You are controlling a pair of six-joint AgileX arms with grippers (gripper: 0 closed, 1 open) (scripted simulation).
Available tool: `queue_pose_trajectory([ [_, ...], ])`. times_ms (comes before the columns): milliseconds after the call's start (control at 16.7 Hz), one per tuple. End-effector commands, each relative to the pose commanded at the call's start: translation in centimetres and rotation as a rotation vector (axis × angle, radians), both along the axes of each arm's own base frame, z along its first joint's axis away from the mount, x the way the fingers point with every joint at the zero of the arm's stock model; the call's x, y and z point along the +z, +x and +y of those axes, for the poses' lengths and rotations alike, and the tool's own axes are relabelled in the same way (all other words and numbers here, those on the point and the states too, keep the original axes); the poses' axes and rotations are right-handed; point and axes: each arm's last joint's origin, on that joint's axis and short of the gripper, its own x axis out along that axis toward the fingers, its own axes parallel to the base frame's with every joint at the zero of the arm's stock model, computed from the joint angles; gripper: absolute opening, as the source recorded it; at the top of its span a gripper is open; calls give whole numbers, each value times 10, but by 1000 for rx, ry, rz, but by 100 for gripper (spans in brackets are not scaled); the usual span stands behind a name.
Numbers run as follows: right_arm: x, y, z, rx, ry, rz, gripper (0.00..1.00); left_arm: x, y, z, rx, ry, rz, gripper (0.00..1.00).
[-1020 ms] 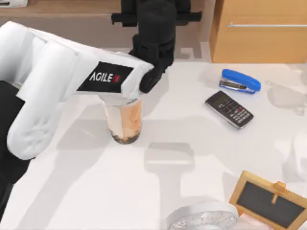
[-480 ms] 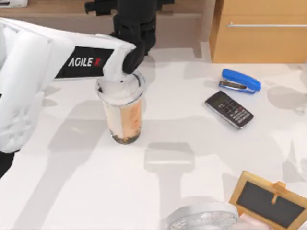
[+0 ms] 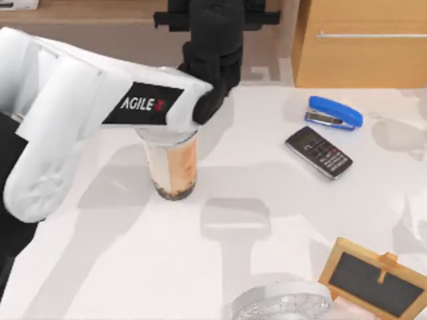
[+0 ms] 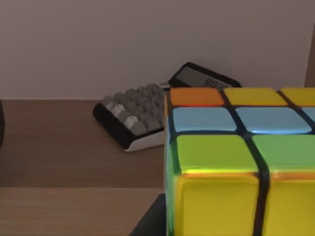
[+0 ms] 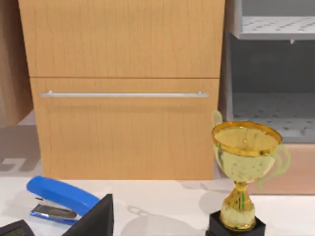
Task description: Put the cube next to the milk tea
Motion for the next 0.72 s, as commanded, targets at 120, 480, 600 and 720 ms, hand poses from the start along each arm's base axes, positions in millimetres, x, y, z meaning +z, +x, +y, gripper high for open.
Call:
queue_pose_trajectory([
  [120, 0, 0, 0, 0, 0, 0, 100, 2, 1, 2, 6, -1, -3, 0],
  [480, 0, 0, 0, 0, 0, 0, 100, 32, -1, 9, 0, 21, 49, 0],
  [600, 0, 0, 0, 0, 0, 0, 100, 52, -2, 21, 3, 46, 103, 0],
  [720, 0, 0, 0, 0, 0, 0, 100, 72, -5, 39, 12, 79, 177, 0],
])
